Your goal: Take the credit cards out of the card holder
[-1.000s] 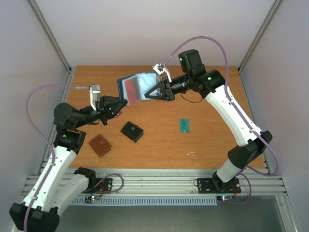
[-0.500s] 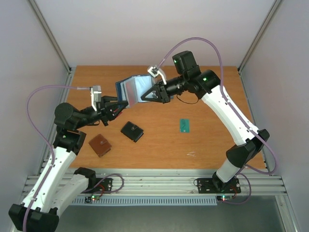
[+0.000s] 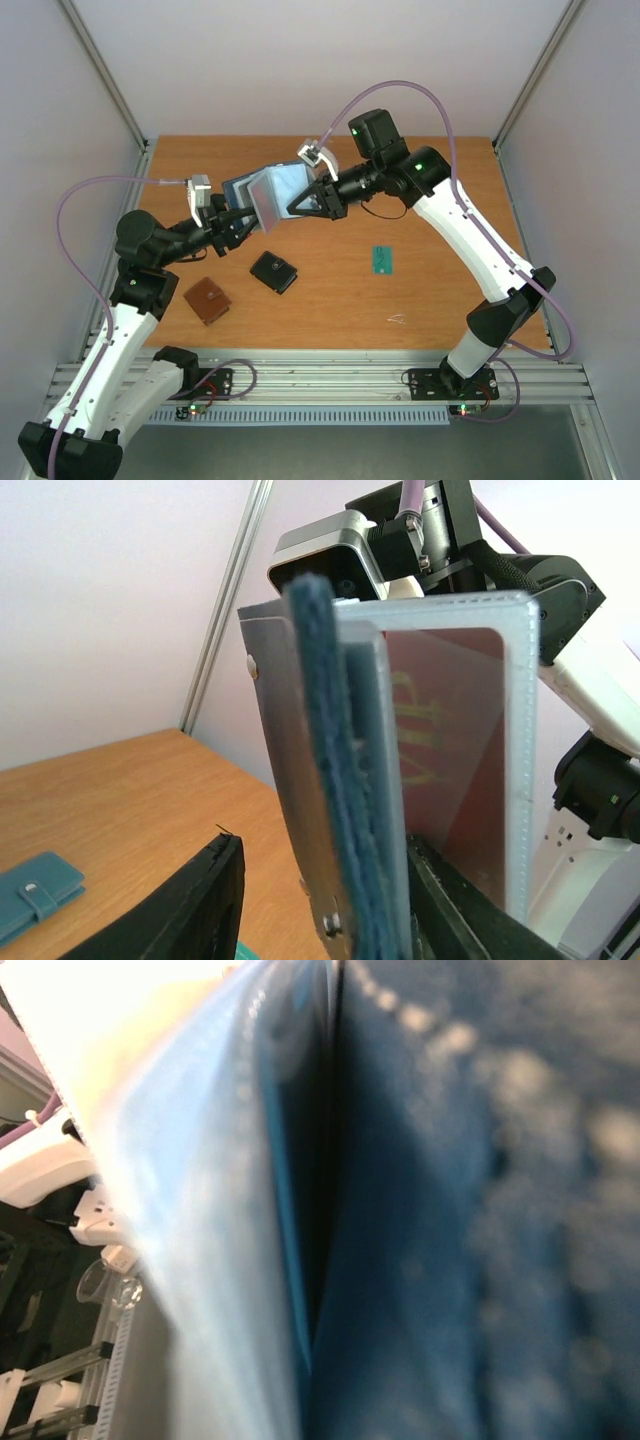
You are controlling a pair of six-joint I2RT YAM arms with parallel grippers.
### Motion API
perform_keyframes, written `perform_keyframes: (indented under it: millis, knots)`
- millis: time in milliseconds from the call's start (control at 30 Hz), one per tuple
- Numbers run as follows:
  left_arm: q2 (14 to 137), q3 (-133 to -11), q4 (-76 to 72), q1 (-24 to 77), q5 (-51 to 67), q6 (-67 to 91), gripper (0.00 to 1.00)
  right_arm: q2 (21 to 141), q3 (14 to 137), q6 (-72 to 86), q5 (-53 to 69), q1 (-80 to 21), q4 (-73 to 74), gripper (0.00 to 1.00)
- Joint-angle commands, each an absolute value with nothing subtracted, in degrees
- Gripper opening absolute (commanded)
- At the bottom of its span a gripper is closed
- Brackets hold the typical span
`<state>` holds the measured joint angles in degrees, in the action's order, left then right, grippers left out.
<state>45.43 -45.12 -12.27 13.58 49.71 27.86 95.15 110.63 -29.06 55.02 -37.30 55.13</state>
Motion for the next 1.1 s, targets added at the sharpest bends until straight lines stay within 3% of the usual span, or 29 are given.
perform_keyframes:
  millis: [0,167,367,400,500,567,667,800,933,1067]
  knots:
    - [45.2,-45.6,-14.0,13.6,50.9,27.3,0.41,94.4,112.8,-30.2,53.0,-37.6,55.6,0.01]
    - [45.6,-45.8,-13.7,13.6,49.9,27.2,0.28,95.7,113.0,-29.6,53.8,-38.9,54.5,0.01]
    - [45.2,-45.5,-11.0,13.7,48.1,25.5,0.01,95.9,111.5,-30.9,58.2,-41.2,52.2,0.09]
    - [45.1,-45.7,-10.3,13.7,47.7,25.1,0.0,95.7,111.0,-31.1,57.1,-41.2,51.8,0.13]
    - [44.6,-47.0,-4.7,13.7,43.9,20.5,0.0,95.4,109.5,-29.5,52.3,-40.1,51.0,0.43]
    - [44.4,-48.4,4.8,13.9,37.3,13.1,0.0,94.9,107.9,-27.2,50.5,-38.7,49.3,0.52]
    - [44.5,-49.8,14.0,15.1,21.5,-2.9,0.0,93.8,105.4,-24.7,45.5,-38.1,46.5,0.62]
    - [45.5,-49.7,18.2,16.6,4.0,-25.6,0.0,93.9,103.5,-22.9,39.8,-38.0,44.5,0.64]
    - [45.9,-49.5,17.2,17.0,-1.4,-35.6,0.0,93.8,101.6,-22.1,38.1,-38.1,42.1,0.69]
    - [45.5,-50.5,19.4,16.9,6.0,-28.9,0.0,93.8,100.6,-21.7,38.9,-38.1,40.8,0.76]
